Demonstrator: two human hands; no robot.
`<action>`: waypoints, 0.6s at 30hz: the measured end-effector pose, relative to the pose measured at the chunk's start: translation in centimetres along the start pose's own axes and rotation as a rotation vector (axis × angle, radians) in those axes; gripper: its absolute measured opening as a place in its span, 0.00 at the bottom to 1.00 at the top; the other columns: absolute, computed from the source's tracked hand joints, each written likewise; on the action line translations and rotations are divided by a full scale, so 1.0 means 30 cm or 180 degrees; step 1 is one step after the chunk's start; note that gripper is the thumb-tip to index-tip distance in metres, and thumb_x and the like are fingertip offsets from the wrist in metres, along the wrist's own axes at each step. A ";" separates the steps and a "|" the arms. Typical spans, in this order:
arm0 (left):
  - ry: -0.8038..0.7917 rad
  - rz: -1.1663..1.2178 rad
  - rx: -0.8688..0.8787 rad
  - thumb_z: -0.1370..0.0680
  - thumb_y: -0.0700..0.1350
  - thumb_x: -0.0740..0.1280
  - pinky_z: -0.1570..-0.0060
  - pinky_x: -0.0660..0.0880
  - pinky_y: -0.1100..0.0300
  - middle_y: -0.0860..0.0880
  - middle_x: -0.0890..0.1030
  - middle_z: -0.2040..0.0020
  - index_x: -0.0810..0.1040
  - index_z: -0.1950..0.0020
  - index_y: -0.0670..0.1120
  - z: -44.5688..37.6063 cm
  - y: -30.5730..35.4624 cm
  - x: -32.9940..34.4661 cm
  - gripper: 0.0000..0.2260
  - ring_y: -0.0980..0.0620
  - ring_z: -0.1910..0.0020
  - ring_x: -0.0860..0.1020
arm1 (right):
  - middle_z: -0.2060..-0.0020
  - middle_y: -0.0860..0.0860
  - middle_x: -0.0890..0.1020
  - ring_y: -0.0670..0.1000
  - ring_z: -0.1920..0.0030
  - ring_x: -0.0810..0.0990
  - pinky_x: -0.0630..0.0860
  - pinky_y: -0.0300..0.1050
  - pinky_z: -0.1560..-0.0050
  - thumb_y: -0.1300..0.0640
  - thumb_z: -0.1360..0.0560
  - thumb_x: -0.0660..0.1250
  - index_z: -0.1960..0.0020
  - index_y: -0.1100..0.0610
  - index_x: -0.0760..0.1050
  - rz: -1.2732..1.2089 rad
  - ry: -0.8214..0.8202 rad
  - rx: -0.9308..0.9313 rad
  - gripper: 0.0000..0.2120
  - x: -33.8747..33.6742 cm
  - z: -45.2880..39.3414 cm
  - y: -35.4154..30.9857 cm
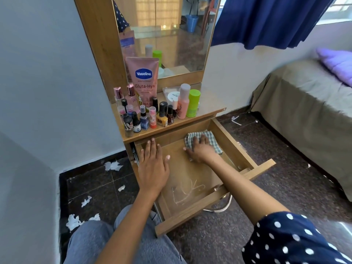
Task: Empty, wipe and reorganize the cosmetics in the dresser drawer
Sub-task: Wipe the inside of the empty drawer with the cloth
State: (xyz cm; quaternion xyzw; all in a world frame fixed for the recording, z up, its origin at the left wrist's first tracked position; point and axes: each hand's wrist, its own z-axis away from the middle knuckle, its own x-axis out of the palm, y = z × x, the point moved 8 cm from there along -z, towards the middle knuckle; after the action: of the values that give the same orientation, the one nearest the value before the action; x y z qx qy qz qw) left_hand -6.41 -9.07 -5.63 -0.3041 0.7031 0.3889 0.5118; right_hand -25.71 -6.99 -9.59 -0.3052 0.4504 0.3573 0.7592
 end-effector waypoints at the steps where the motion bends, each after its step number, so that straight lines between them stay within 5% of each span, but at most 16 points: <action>1: -0.0008 -0.0002 0.0003 0.21 0.57 0.38 0.26 0.50 0.49 0.42 0.55 0.23 0.63 0.26 0.41 0.001 0.001 0.001 0.32 0.47 0.24 0.53 | 0.23 0.62 0.41 0.61 0.23 0.42 0.47 0.57 0.25 0.35 0.21 0.49 0.21 0.57 0.43 0.0018 0.0032 0.0023 0.38 -0.009 -0.011 0.014; 11: -0.0027 0.0024 0.0003 0.22 0.58 0.36 0.26 0.48 0.51 0.43 0.54 0.23 0.62 0.26 0.40 0.006 0.000 -0.005 0.34 0.47 0.23 0.51 | 0.24 0.66 0.53 0.65 0.24 0.55 0.61 0.58 0.28 0.30 0.25 0.53 0.23 0.64 0.51 -0.0170 0.0516 0.0417 0.45 -0.048 0.011 0.032; 16: -0.0048 0.0008 -0.0012 0.23 0.58 0.35 0.26 0.48 0.50 0.43 0.54 0.23 0.63 0.26 0.41 0.000 0.004 -0.005 0.35 0.47 0.23 0.51 | 0.27 0.69 0.59 0.69 0.28 0.62 0.67 0.62 0.32 0.22 0.33 0.53 0.24 0.63 0.53 -0.0124 0.0063 0.1018 0.54 0.024 0.057 0.066; 18: -0.0034 -0.0002 -0.0013 0.23 0.58 0.35 0.26 0.49 0.50 0.43 0.54 0.23 0.63 0.26 0.41 0.000 0.005 -0.005 0.35 0.47 0.23 0.51 | 0.26 0.70 0.54 0.69 0.27 0.59 0.64 0.63 0.30 0.22 0.33 0.55 0.23 0.64 0.48 -0.0131 -0.0058 0.1174 0.56 0.062 0.100 0.060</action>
State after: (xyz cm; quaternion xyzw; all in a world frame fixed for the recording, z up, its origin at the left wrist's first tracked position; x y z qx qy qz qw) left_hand -6.48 -8.98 -5.46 -0.3034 0.6994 0.3919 0.5150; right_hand -25.16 -3.15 -10.29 -0.1667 0.4950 0.2558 0.8135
